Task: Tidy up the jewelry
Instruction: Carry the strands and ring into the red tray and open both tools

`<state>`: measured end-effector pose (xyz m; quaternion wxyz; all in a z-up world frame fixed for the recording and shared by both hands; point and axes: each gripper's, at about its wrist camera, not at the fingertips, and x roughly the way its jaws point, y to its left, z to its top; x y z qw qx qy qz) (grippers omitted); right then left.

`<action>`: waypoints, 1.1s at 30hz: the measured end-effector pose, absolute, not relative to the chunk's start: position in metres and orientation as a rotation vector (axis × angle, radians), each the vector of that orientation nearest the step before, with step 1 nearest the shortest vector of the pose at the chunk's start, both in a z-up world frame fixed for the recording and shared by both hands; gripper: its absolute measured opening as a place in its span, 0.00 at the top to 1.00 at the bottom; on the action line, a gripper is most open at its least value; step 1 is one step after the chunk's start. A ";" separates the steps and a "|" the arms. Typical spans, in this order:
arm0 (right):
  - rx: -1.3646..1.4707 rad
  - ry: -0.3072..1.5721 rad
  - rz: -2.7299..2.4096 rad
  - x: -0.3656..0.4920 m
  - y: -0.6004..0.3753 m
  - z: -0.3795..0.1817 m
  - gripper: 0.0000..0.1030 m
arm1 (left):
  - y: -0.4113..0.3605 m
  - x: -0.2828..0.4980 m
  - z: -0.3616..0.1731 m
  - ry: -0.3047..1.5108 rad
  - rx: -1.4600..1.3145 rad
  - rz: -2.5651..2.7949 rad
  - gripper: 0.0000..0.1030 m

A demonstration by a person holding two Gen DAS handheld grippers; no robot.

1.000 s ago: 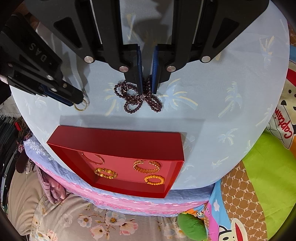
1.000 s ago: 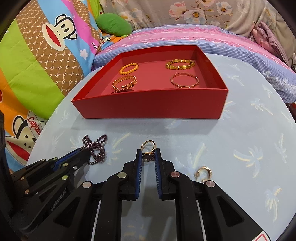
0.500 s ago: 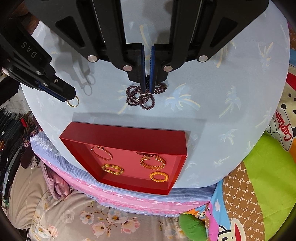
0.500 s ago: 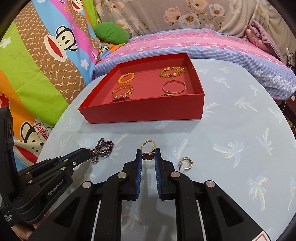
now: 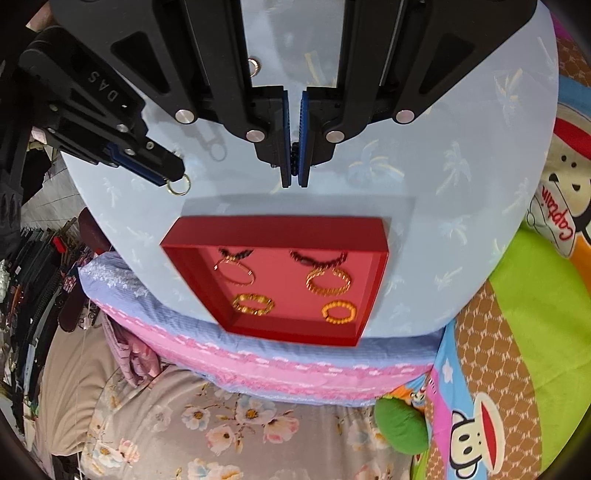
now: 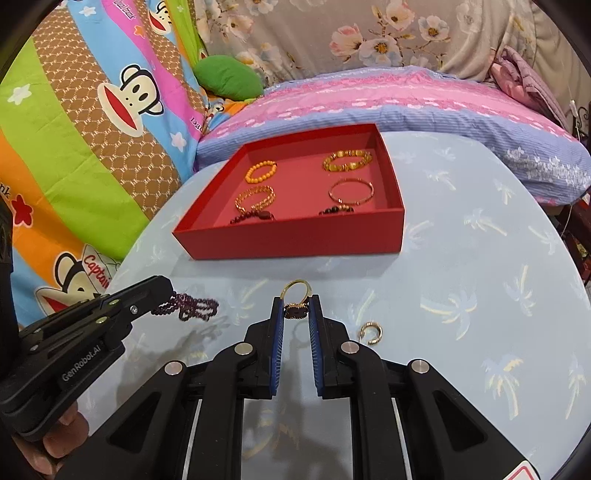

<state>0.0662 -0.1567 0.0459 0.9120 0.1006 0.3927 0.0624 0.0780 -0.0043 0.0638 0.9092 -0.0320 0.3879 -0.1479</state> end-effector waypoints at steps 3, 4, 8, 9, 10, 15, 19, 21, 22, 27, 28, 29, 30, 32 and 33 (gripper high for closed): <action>0.196 0.789 0.136 0.069 -0.157 0.057 0.87 | -0.009 0.081 0.082 0.771 -0.057 -0.328 0.97; 0.196 0.781 0.140 0.071 -0.157 0.061 0.87 | -0.009 0.083 0.087 0.763 -0.057 -0.336 0.97; 0.213 0.762 0.158 0.084 -0.162 0.075 0.87 | -0.016 0.097 0.112 0.721 -0.053 -0.369 0.97; 0.217 0.757 0.162 0.090 -0.163 0.078 0.87 | -0.017 0.102 0.117 0.715 -0.053 -0.377 0.97; 0.219 0.753 0.165 0.096 -0.164 0.082 0.87 | -0.020 0.109 0.123 0.707 -0.052 -0.384 0.97; 0.218 0.747 0.167 0.130 -0.168 0.091 0.87 | -0.035 0.147 0.135 0.686 -0.034 -0.402 0.97; 0.227 0.760 0.156 0.160 -0.173 0.087 0.87 | -0.046 0.183 0.126 0.715 -0.053 -0.423 0.97; 0.245 0.777 0.155 0.178 -0.177 0.081 0.87 | -0.051 0.199 0.118 0.735 -0.059 -0.435 0.97; 0.253 0.784 0.156 0.184 -0.178 0.078 0.87 | -0.053 0.207 0.114 0.747 -0.064 -0.438 0.97; 0.281 0.834 0.158 0.215 -0.179 0.057 0.87 | -0.059 0.239 0.087 0.813 -0.081 -0.449 0.97; 0.280 0.843 0.159 0.220 -0.179 0.053 0.87 | -0.059 0.243 0.082 0.824 -0.081 -0.446 0.97; 0.278 0.849 0.159 0.223 -0.178 0.050 0.87 | -0.059 0.248 0.076 0.835 -0.079 -0.444 0.97; 0.274 0.856 0.159 0.226 -0.176 0.047 0.87 | -0.059 0.252 0.071 0.845 -0.077 -0.440 0.97; 0.267 0.867 0.160 0.231 -0.174 0.041 0.87 | -0.058 0.258 0.062 0.864 -0.075 -0.436 0.97; 0.262 0.872 0.160 0.233 -0.173 0.039 0.87 | -0.057 0.260 0.058 0.871 -0.074 -0.434 0.97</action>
